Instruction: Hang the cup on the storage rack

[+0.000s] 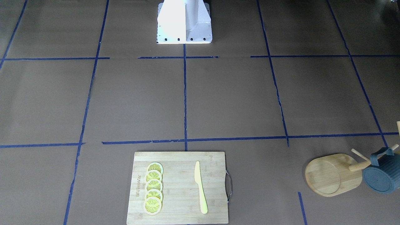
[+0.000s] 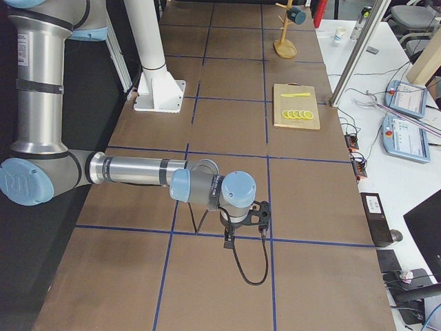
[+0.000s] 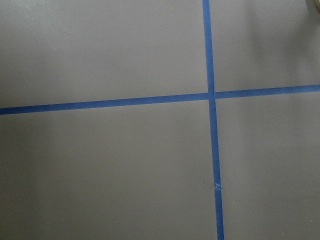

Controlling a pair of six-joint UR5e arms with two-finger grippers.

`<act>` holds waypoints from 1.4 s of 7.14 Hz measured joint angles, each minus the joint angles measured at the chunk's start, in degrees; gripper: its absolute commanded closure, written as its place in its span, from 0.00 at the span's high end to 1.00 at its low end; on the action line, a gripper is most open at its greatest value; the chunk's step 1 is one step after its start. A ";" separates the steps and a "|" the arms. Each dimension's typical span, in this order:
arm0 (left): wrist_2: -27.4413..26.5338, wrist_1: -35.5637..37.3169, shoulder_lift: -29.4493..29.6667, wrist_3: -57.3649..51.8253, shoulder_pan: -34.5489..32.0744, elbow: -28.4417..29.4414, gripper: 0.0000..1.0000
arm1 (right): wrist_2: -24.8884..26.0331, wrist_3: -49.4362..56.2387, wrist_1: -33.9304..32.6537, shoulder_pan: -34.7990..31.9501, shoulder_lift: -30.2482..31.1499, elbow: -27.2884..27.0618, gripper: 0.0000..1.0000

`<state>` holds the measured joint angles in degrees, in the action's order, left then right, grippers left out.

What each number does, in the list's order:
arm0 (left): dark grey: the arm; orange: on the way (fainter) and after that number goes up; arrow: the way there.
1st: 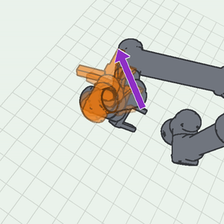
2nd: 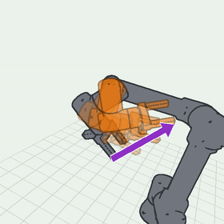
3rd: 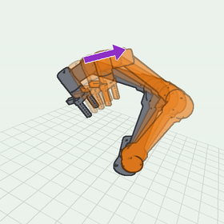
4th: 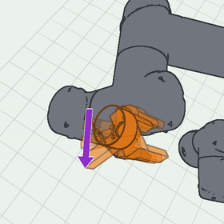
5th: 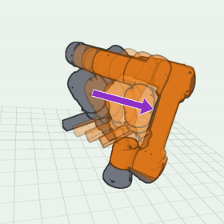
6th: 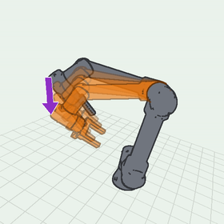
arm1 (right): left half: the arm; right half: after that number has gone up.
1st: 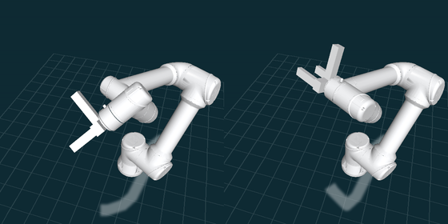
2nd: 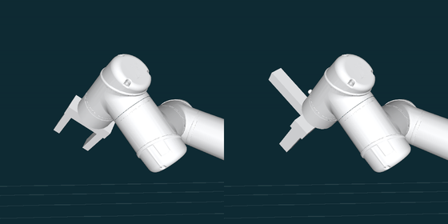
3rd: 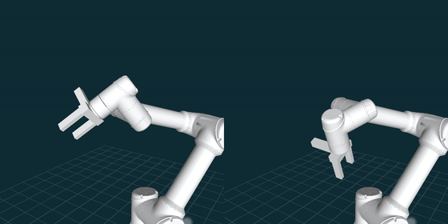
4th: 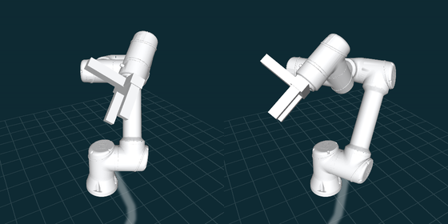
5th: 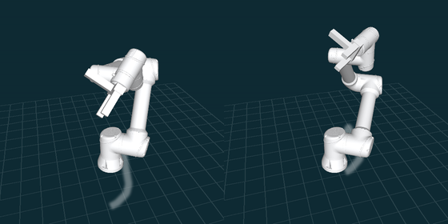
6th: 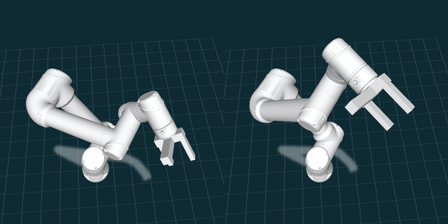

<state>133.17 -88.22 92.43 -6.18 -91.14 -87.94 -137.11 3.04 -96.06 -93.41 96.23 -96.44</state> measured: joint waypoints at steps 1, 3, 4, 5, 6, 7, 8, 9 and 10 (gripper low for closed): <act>0.04 0.03 0.05 0.02 0.00 -0.16 1.00 | 0.10 -0.04 1.28 -0.02 -0.17 -0.01 1.00; 0.06 0.06 0.11 0.01 0.00 -0.15 1.00 | 0.16 -0.18 3.04 -0.33 -0.57 -0.09 1.00; 0.07 0.05 0.12 -0.08 0.00 0.02 1.00 | 0.15 -0.21 3.24 -0.46 -0.70 -0.12 1.00; 0.06 0.01 0.12 -0.22 0.00 0.17 1.00 | 0.12 -0.24 3.33 -0.50 -0.80 -0.14 1.00; 0.07 -0.01 0.12 -0.28 0.00 0.20 1.00 | 0.10 -0.28 3.38 -0.53 -0.95 -0.14 1.00; 0.07 -0.02 0.15 -0.27 0.00 0.25 1.00 | 0.11 -0.30 3.39 -0.54 -1.20 -0.14 1.00; 0.07 -0.02 0.21 -0.20 0.00 0.28 1.00 | 0.15 -0.31 3.38 -0.54 -1.42 -0.10 1.00; 0.09 -0.02 0.26 -0.17 0.00 0.29 1.00 | 0.17 -0.31 3.39 -0.54 -1.52 -0.07 1.00; 0.11 -0.02 0.34 -0.15 0.00 0.31 1.00 | 0.16 -0.31 3.36 -0.54 -1.54 -0.07 1.00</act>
<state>133.28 -88.24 92.76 -6.34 -91.14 -87.63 -136.95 2.73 -92.70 -93.95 94.69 -96.52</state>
